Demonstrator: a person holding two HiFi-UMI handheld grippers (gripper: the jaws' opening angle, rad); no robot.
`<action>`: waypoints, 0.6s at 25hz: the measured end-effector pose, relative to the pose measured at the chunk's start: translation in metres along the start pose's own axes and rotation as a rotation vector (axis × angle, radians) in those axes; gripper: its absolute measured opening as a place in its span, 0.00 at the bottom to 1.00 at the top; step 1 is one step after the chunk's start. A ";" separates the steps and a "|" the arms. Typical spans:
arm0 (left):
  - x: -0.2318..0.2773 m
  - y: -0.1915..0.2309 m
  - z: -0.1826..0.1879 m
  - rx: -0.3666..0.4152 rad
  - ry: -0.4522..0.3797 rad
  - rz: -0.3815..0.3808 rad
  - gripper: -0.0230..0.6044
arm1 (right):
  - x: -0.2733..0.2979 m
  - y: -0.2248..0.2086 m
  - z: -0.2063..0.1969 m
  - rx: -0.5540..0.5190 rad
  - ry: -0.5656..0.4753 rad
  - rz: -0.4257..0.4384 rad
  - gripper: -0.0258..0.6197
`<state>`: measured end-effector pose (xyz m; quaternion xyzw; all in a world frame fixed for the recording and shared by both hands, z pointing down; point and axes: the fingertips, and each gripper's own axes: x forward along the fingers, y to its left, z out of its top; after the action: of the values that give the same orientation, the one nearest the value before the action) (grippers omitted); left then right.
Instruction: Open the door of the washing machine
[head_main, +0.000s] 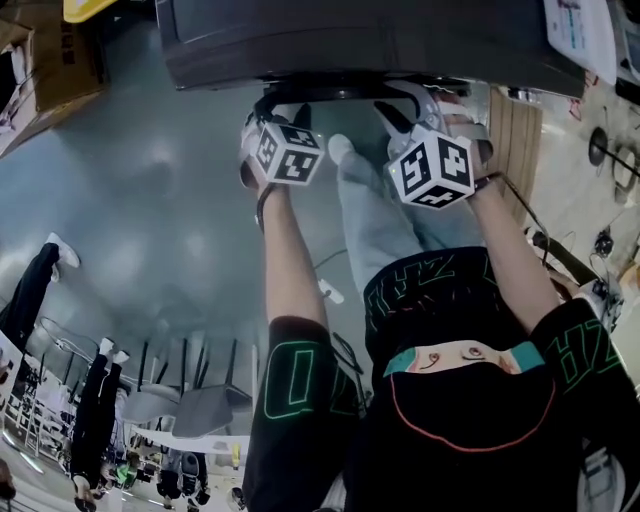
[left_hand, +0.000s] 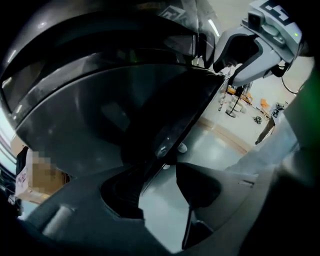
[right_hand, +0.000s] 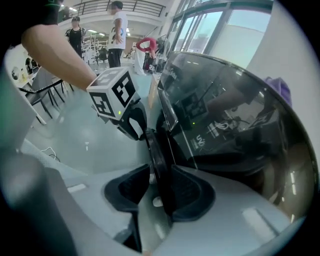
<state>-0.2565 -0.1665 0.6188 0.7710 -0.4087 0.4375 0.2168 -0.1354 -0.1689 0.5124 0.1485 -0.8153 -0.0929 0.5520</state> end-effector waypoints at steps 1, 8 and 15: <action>0.001 0.000 0.001 0.011 -0.007 0.000 0.38 | 0.002 0.000 -0.002 -0.013 0.012 -0.004 0.25; 0.001 -0.001 0.001 0.018 -0.012 0.015 0.36 | 0.006 0.000 -0.002 -0.082 0.034 -0.012 0.23; 0.001 -0.002 -0.003 0.007 -0.026 0.044 0.35 | 0.008 0.004 -0.001 -0.104 0.051 -0.006 0.22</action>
<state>-0.2561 -0.1642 0.6211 0.7684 -0.4267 0.4335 0.1990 -0.1378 -0.1677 0.5212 0.1243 -0.7945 -0.1327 0.5794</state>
